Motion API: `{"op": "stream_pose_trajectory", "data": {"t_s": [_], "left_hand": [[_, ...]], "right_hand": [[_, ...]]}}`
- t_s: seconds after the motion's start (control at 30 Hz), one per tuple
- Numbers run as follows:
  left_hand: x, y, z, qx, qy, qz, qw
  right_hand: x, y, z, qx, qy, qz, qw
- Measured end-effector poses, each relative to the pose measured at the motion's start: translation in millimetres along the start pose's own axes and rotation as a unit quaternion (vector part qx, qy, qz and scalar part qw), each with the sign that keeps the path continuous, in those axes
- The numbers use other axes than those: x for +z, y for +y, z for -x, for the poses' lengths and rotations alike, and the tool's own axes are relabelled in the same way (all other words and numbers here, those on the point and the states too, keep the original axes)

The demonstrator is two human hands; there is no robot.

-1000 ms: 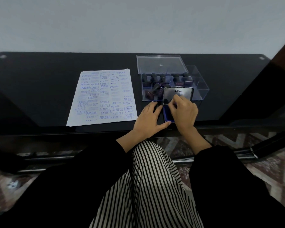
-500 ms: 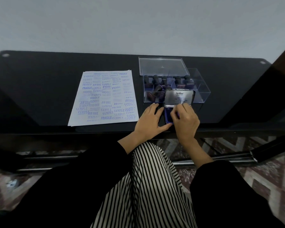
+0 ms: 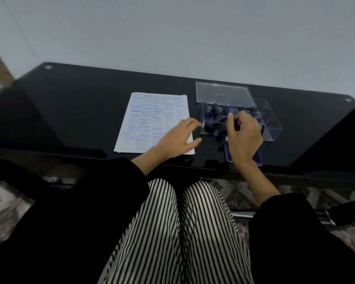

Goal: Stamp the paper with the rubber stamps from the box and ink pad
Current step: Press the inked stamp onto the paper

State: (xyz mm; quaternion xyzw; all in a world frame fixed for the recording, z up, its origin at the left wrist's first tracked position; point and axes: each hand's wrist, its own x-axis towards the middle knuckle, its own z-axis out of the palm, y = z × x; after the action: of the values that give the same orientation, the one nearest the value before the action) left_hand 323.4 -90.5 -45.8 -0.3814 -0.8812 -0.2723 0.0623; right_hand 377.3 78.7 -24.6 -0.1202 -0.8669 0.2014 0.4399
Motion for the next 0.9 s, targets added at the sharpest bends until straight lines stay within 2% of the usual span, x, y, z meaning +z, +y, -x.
{"op": "stream_pose_trajectory", "data": {"t_s": [0.13,0.37,0.57,0.8,0.9], "left_hand": [[-48,-55,24,-0.069,0.07,-0.003,0.995],[-91,-126,75,-0.17,0.129,-0.05,0.976],[-80,-147,92,-0.222,0.088,-0.056,0.969],[-62,-157,91,-0.239,0.035,-0.055,0.969],[-56,-160,92,-0.236,0.021,-0.092,0.967]], "right_hand": [[23,-61,-8,-0.021,-0.077,-0.058,0.995],[83,-142,11,-0.142,-0.253,-0.04,0.956],[115,-169,33,-0.18,-0.317,-0.024,0.931],[130,-173,47,-0.178,-0.339,-0.008,0.924],[131,-173,50,-0.17,-0.34,-0.008,0.925]]}}
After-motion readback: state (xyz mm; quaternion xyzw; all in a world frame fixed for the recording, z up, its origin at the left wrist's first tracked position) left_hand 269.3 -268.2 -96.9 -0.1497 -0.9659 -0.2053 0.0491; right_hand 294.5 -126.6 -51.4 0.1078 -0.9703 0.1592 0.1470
